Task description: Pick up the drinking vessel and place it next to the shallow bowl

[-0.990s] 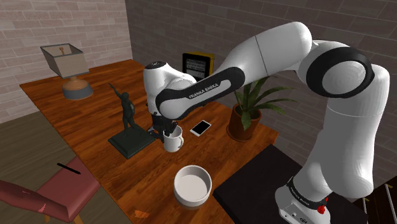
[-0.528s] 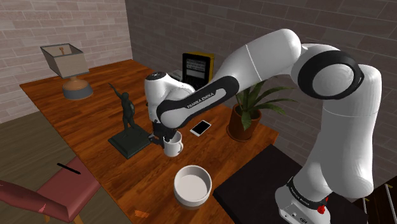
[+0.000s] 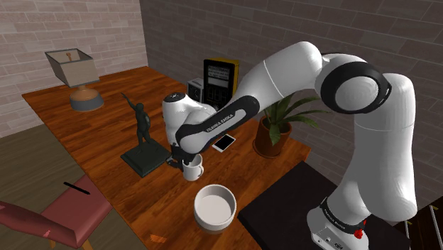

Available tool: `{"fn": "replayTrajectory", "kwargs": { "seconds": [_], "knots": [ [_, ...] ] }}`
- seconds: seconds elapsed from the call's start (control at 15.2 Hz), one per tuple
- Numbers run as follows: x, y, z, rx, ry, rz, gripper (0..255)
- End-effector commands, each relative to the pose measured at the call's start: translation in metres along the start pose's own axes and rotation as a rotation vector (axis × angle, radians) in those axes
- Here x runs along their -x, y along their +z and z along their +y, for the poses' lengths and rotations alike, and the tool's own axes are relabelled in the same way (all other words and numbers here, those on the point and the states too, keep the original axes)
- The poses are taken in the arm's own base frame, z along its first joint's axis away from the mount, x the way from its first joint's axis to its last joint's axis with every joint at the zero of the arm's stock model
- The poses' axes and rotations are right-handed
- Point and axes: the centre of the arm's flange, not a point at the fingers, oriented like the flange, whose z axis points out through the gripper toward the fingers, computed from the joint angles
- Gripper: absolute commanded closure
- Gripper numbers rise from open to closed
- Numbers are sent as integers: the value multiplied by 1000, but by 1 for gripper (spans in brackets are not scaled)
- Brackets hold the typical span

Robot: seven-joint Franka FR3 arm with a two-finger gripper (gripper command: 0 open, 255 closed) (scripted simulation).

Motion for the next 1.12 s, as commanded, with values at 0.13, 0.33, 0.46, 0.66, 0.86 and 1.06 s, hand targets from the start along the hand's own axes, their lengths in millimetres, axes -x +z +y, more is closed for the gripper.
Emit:
{"fn": "replayTrajectory", "kwargs": {
  "seconds": [0.13, 0.33, 0.46, 0.66, 0.86, 1.06],
  "knots": [
    [-1, 22, 0, 0, 0, 1, 255],
    [-1, 37, -1, 0, 0, 1, 255],
    [-2, 48, -2, 0, 0, 1, 255],
    [-2, 58, -2, 0, 0, 1, 255],
    [-2, 58, -2, 0, 0, 1, 255],
    [-2, 58, -2, 0, 0, 1, 255]
  ]
}}
